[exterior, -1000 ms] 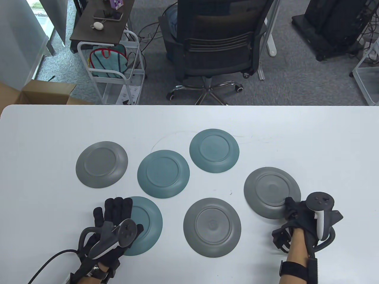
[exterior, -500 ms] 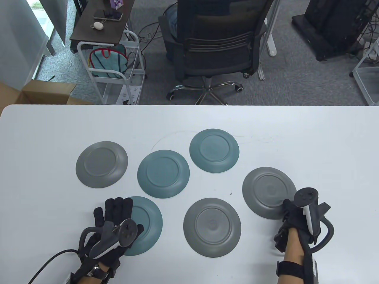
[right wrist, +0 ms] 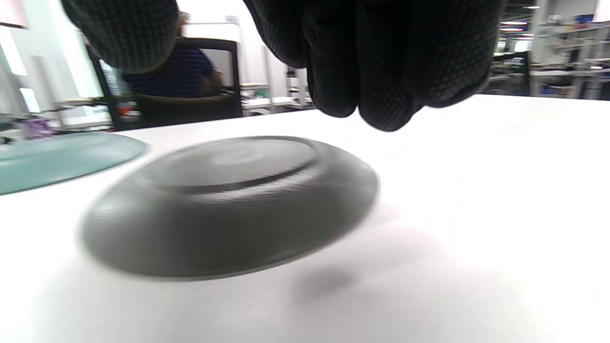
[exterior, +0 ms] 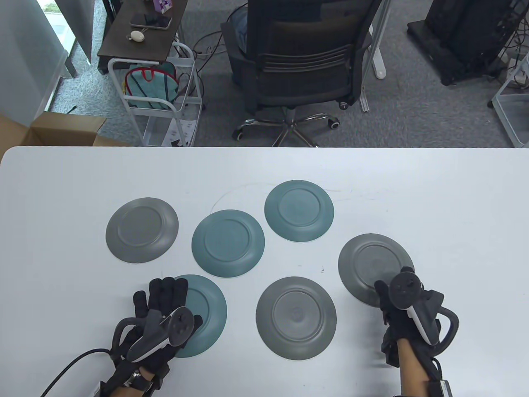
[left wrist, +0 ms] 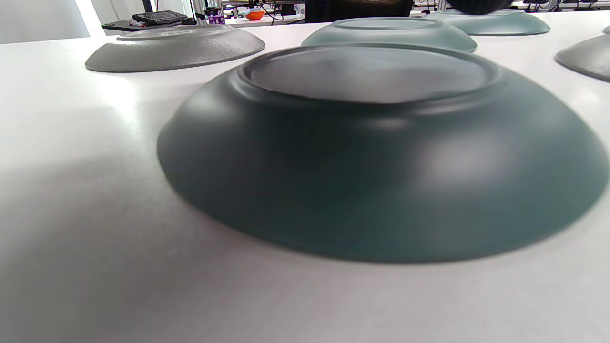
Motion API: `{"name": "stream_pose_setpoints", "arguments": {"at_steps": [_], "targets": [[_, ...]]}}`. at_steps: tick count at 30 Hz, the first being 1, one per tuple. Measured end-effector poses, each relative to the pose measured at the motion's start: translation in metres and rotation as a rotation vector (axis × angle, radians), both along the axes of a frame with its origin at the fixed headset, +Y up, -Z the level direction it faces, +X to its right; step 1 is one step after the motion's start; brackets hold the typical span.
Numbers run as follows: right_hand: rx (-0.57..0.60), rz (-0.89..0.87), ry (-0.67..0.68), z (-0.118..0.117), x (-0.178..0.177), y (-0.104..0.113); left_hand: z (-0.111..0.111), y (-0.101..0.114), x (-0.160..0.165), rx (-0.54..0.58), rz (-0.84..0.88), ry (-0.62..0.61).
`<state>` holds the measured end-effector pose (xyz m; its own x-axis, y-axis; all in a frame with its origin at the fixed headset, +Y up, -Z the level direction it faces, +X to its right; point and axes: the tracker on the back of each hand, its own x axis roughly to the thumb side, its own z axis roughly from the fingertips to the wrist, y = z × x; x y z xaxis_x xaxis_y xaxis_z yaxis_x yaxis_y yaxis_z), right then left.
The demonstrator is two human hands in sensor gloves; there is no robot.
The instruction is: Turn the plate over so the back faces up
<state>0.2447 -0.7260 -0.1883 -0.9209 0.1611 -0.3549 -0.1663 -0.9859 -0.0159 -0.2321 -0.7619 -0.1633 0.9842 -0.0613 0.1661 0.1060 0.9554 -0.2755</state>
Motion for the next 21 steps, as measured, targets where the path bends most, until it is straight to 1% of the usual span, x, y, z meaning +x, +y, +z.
{"name": "stream_pose_setpoints", "arguments": {"at_steps": [5,11,17,21], "targets": [[0.02,0.001,0.166,0.018,-0.034,0.007,0.0,0.0,0.002,0.0,-0.007,-0.004],[0.013,0.085,0.346,0.039,-0.074,0.003,0.001,-0.002,0.004,-0.005,-0.018,-0.005],[-0.03,0.106,0.462,0.052,-0.099,-0.008,0.002,-0.002,0.007,-0.005,-0.02,-0.015],[-0.064,0.124,0.509,0.058,-0.109,-0.014,0.002,-0.003,0.008,-0.004,-0.021,-0.017]]}}
